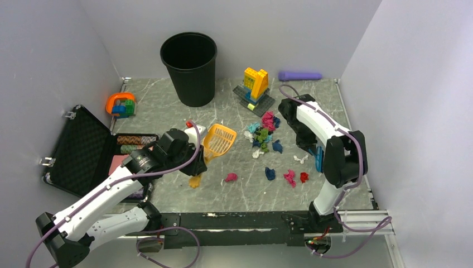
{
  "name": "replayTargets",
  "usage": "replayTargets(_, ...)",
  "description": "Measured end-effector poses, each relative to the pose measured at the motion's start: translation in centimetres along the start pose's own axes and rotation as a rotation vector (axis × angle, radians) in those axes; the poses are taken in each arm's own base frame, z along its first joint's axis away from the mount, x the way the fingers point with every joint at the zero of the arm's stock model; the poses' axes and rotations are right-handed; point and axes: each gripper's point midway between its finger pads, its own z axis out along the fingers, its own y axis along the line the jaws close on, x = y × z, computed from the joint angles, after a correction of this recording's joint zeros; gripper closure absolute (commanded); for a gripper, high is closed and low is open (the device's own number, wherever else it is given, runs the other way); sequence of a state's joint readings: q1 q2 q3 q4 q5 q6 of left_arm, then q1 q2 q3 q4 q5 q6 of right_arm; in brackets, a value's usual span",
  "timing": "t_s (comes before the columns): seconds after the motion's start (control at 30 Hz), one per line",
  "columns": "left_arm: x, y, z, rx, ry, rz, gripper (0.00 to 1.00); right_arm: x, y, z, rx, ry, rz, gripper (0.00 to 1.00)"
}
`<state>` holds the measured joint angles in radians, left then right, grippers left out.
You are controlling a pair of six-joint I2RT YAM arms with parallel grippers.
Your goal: Sweep away the paper scraps from the table
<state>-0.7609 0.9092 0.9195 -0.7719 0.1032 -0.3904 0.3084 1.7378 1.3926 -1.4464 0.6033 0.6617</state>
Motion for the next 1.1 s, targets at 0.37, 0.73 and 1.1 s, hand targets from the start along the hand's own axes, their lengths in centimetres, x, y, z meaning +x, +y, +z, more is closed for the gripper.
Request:
replayTargets(0.37, 0.1, 0.3, -0.7, -0.014, -0.025, -0.012, 0.75, -0.8, 10.9, -5.9, -0.506, 0.036, 0.042, 1.00)
replayTargets(0.73, 1.1, 0.9, -2.6, -0.026, -0.065, -0.040, 0.74, -4.9, 9.8, -14.2, -0.667, -0.114, 0.146, 1.00)
replayTargets(1.1, 3.0, 1.6, -3.5, -0.035, -0.061, -0.049, 0.74, 3.2, 0.5, -5.8, -0.265, -0.078, 0.205, 1.00)
